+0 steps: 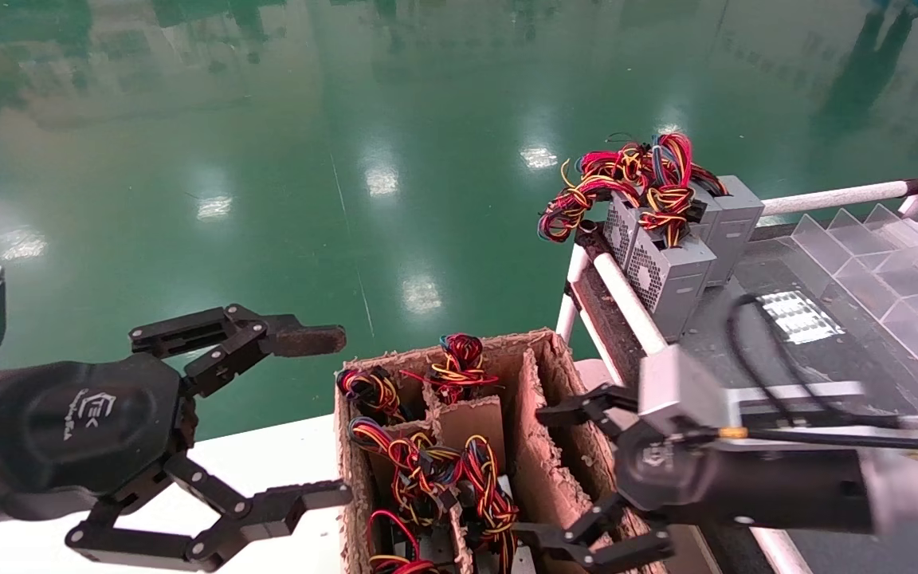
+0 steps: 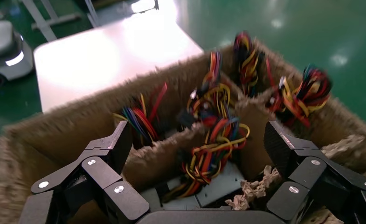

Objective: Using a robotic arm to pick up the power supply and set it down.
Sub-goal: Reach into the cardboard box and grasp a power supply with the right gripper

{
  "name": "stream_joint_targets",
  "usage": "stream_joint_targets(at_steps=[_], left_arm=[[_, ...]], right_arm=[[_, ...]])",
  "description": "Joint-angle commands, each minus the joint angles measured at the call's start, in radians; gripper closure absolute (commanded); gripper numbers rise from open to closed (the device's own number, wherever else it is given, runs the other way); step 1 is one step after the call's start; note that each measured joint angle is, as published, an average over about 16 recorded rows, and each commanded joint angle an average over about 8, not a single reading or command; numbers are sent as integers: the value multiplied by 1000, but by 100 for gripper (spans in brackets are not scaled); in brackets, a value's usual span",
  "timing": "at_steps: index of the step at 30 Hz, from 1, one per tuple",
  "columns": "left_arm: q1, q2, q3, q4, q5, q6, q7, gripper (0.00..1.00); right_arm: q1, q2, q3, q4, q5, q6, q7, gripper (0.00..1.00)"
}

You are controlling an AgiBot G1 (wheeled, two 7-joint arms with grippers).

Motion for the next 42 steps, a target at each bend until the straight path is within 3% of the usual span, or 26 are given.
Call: stream_joint_targets(at_steps=[1, 3, 9, 10, 29, 42], left_arm=[[0, 0, 0, 0, 0, 0, 0, 0], [0, 0, 0, 0, 0, 0, 0, 0], [0, 0, 0, 0, 0, 0, 0, 0], [0, 0, 0, 0, 0, 0, 0, 0], [0, 0, 0, 0, 0, 0, 0, 0], [0, 0, 0, 0, 0, 0, 0, 0]], right_arm=[[15, -25, -24, -11, -43, 7, 8, 0], [24, -55, -43, -28, -76, 19, 3, 18], [54, -136, -92, -75, -167, 51, -13, 93], [57, -145, -98, -79, -178, 55, -15, 99], [46, -189, -125, -118, -248, 118, -36, 100], [44, -205, -122, -155, -236, 115, -56, 100]])
